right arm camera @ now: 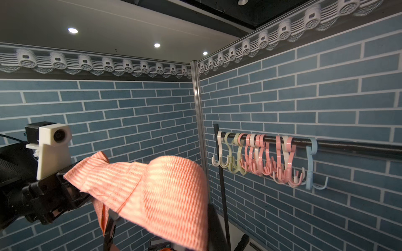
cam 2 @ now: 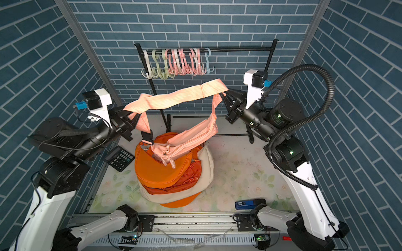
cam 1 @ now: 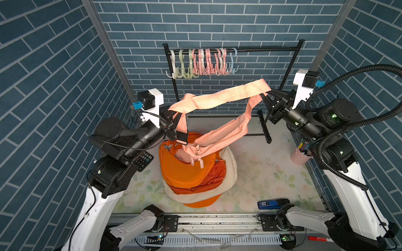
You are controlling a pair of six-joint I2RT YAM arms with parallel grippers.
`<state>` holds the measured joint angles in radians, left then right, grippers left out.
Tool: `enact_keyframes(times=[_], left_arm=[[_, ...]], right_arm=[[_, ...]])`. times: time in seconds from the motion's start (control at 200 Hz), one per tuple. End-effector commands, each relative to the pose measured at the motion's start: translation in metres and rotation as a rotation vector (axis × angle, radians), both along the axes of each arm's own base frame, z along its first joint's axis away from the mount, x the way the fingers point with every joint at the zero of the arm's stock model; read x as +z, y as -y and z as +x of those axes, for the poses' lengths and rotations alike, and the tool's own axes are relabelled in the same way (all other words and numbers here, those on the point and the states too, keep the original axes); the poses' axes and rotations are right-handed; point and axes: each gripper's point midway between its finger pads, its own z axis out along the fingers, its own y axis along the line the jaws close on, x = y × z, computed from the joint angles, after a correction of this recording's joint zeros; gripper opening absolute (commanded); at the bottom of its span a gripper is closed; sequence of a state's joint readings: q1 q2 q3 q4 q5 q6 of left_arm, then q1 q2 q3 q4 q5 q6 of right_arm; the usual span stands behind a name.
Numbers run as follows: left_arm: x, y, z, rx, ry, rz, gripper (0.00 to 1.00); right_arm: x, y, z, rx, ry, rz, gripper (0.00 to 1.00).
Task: Take the bag off the hook
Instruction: Place the bag inside the bag.
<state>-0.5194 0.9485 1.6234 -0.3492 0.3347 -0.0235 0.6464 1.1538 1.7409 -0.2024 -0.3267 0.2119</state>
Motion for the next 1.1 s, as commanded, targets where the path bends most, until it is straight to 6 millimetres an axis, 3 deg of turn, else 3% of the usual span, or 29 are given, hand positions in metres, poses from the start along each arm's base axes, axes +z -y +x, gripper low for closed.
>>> enact_keyframes(times=[0.0,0.26,0.5,0.62,0.765,0.97,1.095], left_arm=[[-0.015,-0.015,-0.016,0.037,-0.034,0.04,0.0],[-0.04,-0.052,-0.054,0.124,-0.07,0.1,0.0],[-0.045,-0.073,-0.069,0.183,-0.061,0.088,0.0],[-0.061,-0.077,-0.043,0.277,-0.161,0.104,0.0],[-0.091,-0.065,-0.009,0.308,-0.258,0.119,0.0],[-0.149,-0.053,0.036,0.376,-0.376,0.14,0.0],[-0.178,-0.057,0.057,0.455,-0.411,0.154,0.0]], right_arm=[[-0.011,-0.004,-0.009,-0.034,0.035,-0.06,0.0],[-0.046,-0.039,-0.034,0.017,0.026,-0.157,0.0],[-0.077,-0.038,-0.043,-0.025,-0.002,-0.189,0.0],[-0.102,-0.031,-0.03,-0.106,-0.041,-0.214,0.0],[-0.147,-0.032,-0.009,-0.205,-0.108,-0.28,0.0],[-0.211,-0.043,0.028,-0.299,-0.218,-0.37,0.0],[-0.238,-0.048,0.047,-0.334,-0.256,-0.413,0.0]])
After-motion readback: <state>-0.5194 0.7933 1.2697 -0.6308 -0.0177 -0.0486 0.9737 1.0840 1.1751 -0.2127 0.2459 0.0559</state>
